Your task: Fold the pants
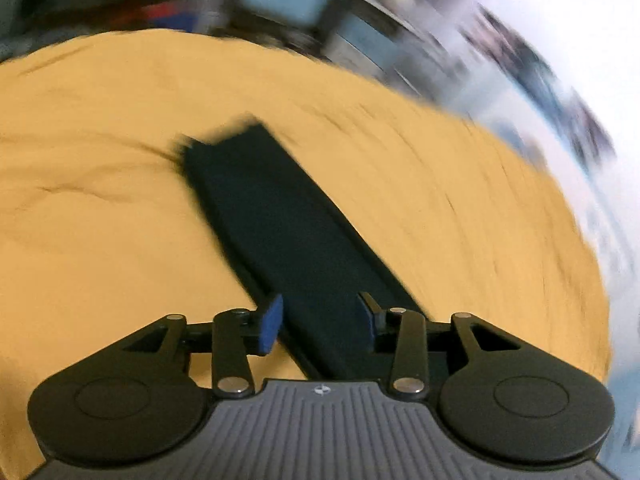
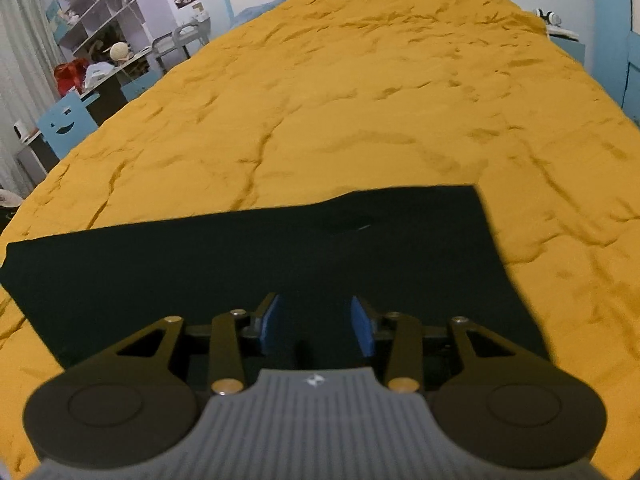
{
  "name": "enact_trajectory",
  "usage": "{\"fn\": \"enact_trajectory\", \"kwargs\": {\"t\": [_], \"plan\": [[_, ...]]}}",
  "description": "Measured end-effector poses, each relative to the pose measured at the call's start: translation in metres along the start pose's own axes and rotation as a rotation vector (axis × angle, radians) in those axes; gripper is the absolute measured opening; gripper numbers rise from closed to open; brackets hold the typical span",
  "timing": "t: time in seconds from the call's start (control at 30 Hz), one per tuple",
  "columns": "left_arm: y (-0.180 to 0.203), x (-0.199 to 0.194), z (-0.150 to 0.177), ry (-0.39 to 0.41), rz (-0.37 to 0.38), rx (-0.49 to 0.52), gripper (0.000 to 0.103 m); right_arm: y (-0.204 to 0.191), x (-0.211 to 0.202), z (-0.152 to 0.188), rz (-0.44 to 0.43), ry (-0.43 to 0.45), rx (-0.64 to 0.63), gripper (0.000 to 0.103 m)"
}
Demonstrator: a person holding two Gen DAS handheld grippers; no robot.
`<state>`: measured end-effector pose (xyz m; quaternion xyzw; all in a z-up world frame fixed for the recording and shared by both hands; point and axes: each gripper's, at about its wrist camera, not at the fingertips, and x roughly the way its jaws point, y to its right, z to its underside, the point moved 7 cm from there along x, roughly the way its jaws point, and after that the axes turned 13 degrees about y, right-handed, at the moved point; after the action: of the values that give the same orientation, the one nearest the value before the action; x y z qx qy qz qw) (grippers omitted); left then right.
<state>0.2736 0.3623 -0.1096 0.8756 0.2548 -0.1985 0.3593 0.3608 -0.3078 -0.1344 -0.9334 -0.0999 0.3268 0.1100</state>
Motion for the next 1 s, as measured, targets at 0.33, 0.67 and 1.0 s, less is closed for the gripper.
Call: {"fn": "enact_trajectory", "kwargs": {"t": [0.33, 0.67, 1.0], "plan": [[-0.066, 0.061, -0.029, 0.065, -0.108, -0.211, 0.039, -0.023, -0.004, 0.010, 0.081, -0.047, -0.091, 0.037], [0.003, 0.030, -0.051, 0.173, -0.005, -0.059, 0.003, -0.024, -0.017, 0.010, 0.079, -0.041, -0.093, 0.037], [0.251, -0.087, 0.009, 0.372, 0.285, 0.575, 0.004, -0.023, -0.038, 0.016, -0.013, -0.019, 0.005, 0.037]]}}
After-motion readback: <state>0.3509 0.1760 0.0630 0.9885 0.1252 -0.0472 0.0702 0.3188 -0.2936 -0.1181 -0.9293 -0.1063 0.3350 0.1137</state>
